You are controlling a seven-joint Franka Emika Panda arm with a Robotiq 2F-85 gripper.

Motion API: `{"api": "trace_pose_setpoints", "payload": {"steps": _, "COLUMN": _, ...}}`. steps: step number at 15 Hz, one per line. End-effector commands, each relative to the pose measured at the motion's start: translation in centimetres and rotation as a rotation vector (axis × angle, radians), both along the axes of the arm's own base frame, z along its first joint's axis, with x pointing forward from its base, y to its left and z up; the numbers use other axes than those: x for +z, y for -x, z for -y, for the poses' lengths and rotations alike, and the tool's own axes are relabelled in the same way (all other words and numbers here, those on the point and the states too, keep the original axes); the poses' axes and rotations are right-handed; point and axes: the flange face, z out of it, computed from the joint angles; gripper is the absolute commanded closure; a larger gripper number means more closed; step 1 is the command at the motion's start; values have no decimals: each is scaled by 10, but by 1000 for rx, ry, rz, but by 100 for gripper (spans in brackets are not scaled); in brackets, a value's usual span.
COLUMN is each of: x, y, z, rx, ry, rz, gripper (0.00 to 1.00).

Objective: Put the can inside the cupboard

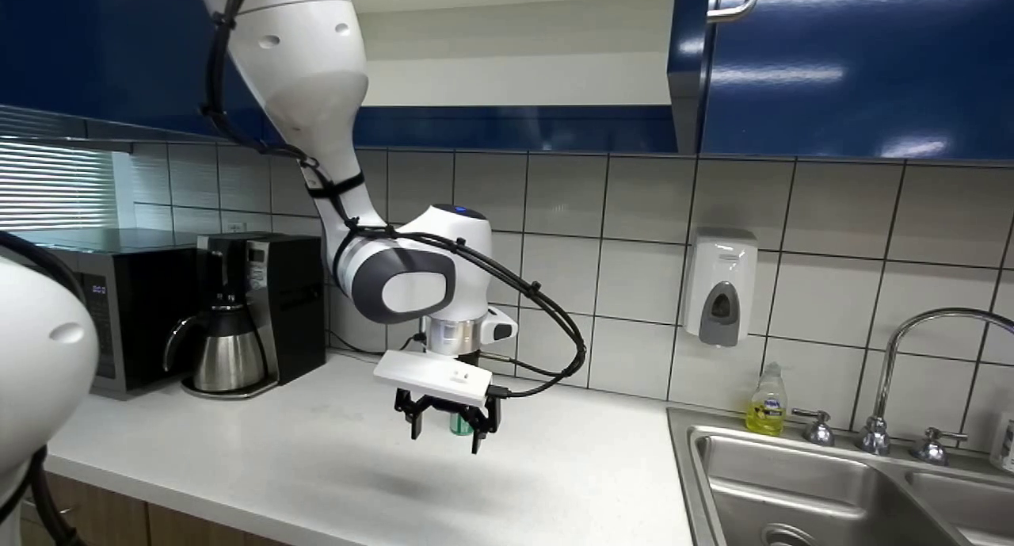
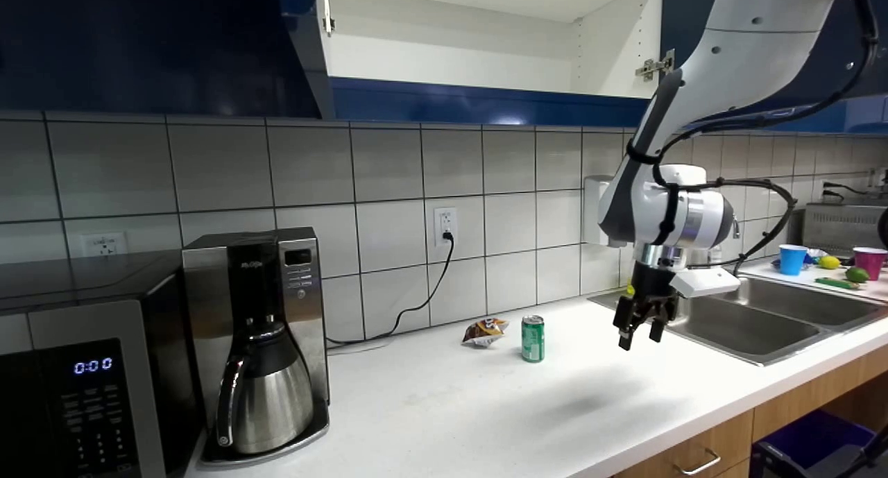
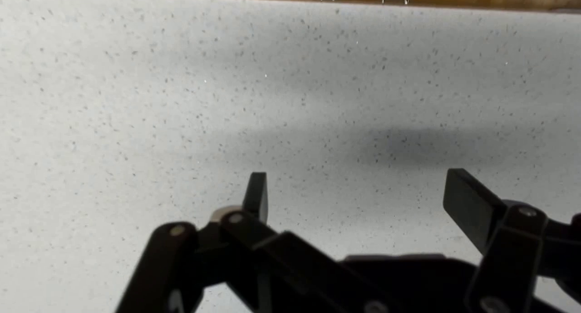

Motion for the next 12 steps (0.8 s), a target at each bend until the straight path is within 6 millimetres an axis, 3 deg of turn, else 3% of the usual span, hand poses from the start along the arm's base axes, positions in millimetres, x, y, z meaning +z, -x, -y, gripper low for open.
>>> {"api": "trace_pose_setpoints", "payload": {"steps": 1, "x": -16, "y": -37, "z": -6, "rx": 10, "ry": 8, "rz": 48, "gripper": 0}}
{"api": "trace_pose_setpoints", "payload": {"steps": 12, "x": -63, "y": -127, "z": -30, "rx": 26, "ry": 64, "rz": 155, "gripper": 0}}
